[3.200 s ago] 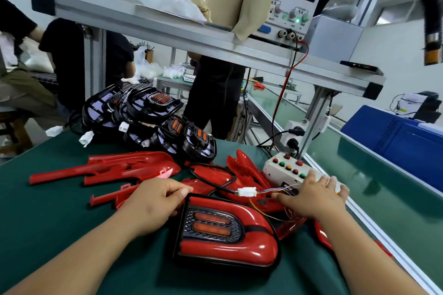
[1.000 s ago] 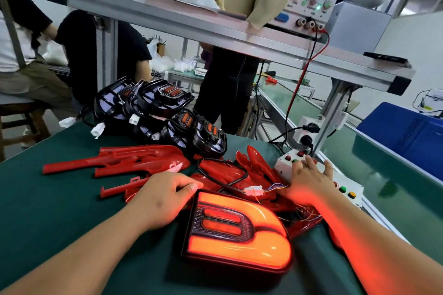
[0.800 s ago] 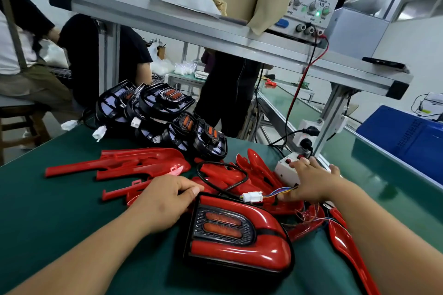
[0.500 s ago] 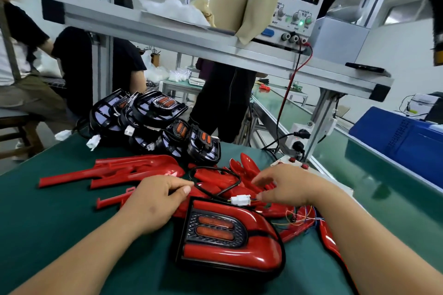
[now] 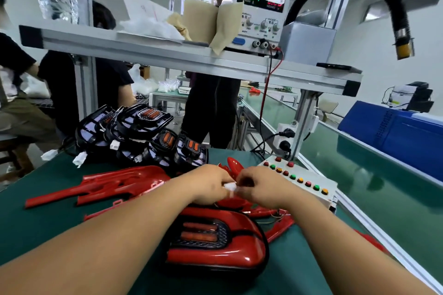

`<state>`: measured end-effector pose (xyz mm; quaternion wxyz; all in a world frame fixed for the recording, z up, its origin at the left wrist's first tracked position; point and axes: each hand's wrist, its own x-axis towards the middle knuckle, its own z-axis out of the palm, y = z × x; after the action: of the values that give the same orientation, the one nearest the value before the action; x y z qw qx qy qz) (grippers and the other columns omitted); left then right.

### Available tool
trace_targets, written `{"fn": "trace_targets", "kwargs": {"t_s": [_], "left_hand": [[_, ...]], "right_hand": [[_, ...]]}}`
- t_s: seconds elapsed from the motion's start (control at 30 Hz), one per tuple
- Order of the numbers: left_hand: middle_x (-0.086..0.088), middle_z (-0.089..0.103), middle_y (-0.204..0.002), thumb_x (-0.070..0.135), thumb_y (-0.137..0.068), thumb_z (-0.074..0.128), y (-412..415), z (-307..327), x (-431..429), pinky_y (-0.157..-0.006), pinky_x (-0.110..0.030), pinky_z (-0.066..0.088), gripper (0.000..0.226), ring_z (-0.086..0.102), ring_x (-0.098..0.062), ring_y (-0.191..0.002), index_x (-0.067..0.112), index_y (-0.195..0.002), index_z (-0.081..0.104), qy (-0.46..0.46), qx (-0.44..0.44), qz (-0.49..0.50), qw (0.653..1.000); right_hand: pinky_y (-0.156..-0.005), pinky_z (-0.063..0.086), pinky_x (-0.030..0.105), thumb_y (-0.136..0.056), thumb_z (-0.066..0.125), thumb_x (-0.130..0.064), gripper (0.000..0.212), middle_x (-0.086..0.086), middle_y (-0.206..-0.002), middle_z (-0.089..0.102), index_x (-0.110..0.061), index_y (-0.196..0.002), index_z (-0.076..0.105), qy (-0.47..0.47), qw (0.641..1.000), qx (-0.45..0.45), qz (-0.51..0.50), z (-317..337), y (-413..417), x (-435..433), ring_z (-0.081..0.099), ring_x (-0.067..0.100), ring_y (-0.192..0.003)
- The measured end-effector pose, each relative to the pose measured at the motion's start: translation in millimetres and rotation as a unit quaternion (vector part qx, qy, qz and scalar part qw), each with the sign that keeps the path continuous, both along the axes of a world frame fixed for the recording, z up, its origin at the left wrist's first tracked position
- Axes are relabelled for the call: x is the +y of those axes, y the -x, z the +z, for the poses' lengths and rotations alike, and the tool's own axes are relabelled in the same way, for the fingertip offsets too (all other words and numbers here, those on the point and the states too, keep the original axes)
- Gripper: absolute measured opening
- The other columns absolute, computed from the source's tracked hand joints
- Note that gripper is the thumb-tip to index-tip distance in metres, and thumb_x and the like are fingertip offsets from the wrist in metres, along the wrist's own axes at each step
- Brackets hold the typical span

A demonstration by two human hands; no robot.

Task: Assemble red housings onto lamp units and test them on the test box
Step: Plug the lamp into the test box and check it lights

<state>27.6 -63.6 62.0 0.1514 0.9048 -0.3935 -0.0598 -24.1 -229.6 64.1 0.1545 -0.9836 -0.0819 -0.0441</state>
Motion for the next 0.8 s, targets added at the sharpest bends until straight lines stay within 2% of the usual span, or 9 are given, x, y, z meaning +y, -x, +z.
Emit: {"fn": "trace_targets", "kwargs": {"t_s": [0.1, 0.27, 0.33, 0.4, 0.47, 0.53, 0.6, 0.67, 0.8], "left_hand": [[-0.002, 0.064, -0.088, 0.041, -0.096, 0.057, -4, -1, 0, -0.072, -0.03, 0.042, 0.022, 0.056, -0.017, -0.082, 0.021, -0.094, 0.065, 0.015, 0.013, 0.0, 1.0], [0.017, 0.056, -0.085, 0.039, -0.096, 0.057, -11, -3, 6, -0.074, -0.024, 0.041, 0.001, 0.054, -0.011, -0.089, 0.039, -0.097, 0.056, 0.025, 0.032, -0.034, 0.999], [0.018, 0.055, -0.088, 0.04, -0.096, 0.055, -10, -5, 8, -0.077, -0.024, 0.041, 0.004, 0.053, -0.009, -0.09, 0.038, -0.099, 0.055, 0.016, 0.041, -0.044, 0.998], [0.02, 0.056, -0.093, 0.047, -0.097, 0.049, -10, -5, 12, -0.086, -0.029, 0.043, 0.021, 0.053, -0.008, -0.094, 0.037, -0.113, 0.058, -0.007, 0.015, -0.044, 0.999], [0.018, 0.061, -0.102, 0.05, -0.099, 0.043, -14, -4, 22, -0.095, -0.034, 0.043, 0.031, 0.055, -0.009, -0.101, 0.036, -0.123, 0.057, -0.017, -0.01, -0.011, 1.0], [0.005, 0.064, -0.117, 0.045, -0.1, 0.044, -21, -3, 35, -0.099, -0.036, 0.044, 0.036, 0.057, -0.016, -0.109, 0.027, -0.127, 0.059, 0.036, 0.012, 0.031, 0.999], [0.001, 0.064, -0.117, 0.041, -0.099, 0.048, -27, -3, 46, -0.099, -0.036, 0.045, 0.035, 0.058, -0.018, -0.111, 0.024, -0.127, 0.059, 0.144, 0.047, 0.058, 0.987], [0.001, 0.065, -0.111, 0.038, -0.099, 0.051, -29, -3, 53, -0.097, -0.035, 0.044, 0.028, 0.059, -0.018, -0.109, 0.023, -0.121, 0.062, 0.249, 0.059, 0.077, 0.964], [0.001, 0.067, -0.11, 0.03, -0.099, 0.054, -28, -6, 63, -0.094, -0.026, 0.042, 0.019, 0.06, -0.014, -0.108, 0.024, -0.114, 0.064, 0.358, 0.107, 0.084, 0.924]], "right_hand": [[-0.061, 0.036, 0.025, -0.091, 0.065, -0.037, 0.022, -0.011, -0.074, 0.051, -0.016, -0.094, 0.067, -0.011, 0.999, -0.03, 0.01, -1, 3, -5, 0.049, 0.012, -0.073], [-0.06, 0.037, 0.028, -0.09, 0.066, -0.04, 0.026, -0.004, -0.066, 0.053, -0.016, -0.08, 0.064, -0.058, 0.997, -0.055, 0.012, -9, 2, -9, 0.045, 0.009, -0.061], [-0.059, 0.038, 0.027, -0.09, 0.066, -0.041, 0.022, -0.004, -0.066, 0.058, -0.025, -0.075, 0.064, -0.054, 0.996, -0.064, 0.017, -12, 1, -8, 0.048, 0.008, -0.061], [-0.063, 0.043, 0.028, -0.089, 0.064, -0.048, 0.018, -0.005, -0.074, 0.066, -0.032, -0.087, 0.072, -0.031, 0.997, -0.069, 0.013, -15, 1, -10, 0.055, 0.007, -0.068], [-0.081, 0.045, 0.03, -0.086, 0.061, -0.059, 0.035, -0.009, -0.096, 0.072, -0.039, -0.113, 0.07, -0.011, 0.997, -0.067, -0.022, -17, 1, -19, 0.061, 0.008, -0.09], [-0.099, 0.032, 0.035, -0.082, 0.056, -0.07, 0.059, -0.008, -0.125, 0.061, -0.042, -0.134, 0.054, 0.052, 0.994, -0.051, -0.078, -16, 3, -30, 0.052, 0.014, -0.121], [-0.103, 0.02, 0.039, -0.078, 0.048, -0.079, 0.08, -0.006, -0.139, 0.046, -0.037, -0.146, 0.037, 0.139, 0.983, -0.05, -0.112, -15, 6, -33, 0.036, 0.017, -0.135], [-0.108, 0.018, 0.04, -0.079, 0.047, -0.079, 0.083, -0.008, -0.141, 0.041, -0.033, -0.148, 0.035, 0.154, 0.98, -0.081, -0.095, -12, 9, -22, 0.032, 0.017, -0.135], [-0.094, 0.039, 0.019, -0.083, 0.065, -0.059, 0.055, -0.011, -0.116, 0.056, -0.027, -0.128, 0.061, -0.004, 0.997, -0.018, 0.069, -9, 21, 17, 0.05, 0.003, -0.107]]}}
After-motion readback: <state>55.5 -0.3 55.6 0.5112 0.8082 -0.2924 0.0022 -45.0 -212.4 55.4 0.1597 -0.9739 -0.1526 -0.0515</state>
